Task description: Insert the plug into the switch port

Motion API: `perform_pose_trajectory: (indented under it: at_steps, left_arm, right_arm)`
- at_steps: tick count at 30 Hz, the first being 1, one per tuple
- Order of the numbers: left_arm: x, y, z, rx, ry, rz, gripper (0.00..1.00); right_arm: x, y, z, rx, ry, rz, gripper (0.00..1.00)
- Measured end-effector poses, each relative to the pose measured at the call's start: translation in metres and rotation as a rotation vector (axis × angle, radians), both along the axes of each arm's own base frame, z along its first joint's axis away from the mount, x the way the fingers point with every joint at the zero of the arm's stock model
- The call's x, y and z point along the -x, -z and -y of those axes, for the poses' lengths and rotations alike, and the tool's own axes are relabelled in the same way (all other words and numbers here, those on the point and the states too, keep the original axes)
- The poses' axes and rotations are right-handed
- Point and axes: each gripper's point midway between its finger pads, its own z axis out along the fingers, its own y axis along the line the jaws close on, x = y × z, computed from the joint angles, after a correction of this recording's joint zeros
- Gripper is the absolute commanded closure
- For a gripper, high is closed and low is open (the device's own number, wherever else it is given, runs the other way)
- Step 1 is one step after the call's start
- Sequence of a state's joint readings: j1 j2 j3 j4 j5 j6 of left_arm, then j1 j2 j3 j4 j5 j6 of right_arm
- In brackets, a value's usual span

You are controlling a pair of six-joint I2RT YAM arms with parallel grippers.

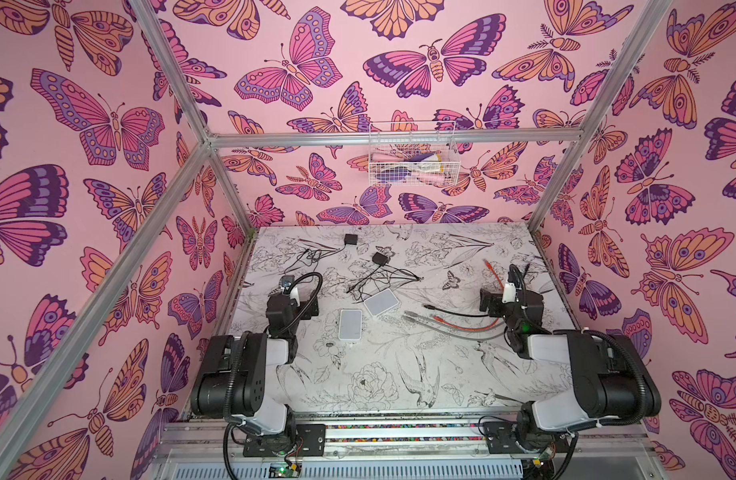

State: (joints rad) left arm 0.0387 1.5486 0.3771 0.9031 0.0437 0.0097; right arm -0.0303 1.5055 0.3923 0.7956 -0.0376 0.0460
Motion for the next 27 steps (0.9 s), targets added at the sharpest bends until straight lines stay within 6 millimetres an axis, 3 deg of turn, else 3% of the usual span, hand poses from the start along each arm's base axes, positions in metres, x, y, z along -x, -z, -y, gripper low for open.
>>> perform_pose_trajectory:
  at_steps: [27]
  left_arm:
    - [0.0, 0.0, -0.0012, -0.002, -0.006, 0.0, 0.01]
  right_arm:
    - [0.0, 0.0, 0.0023, 0.002, 0.013, 0.0, 0.01]
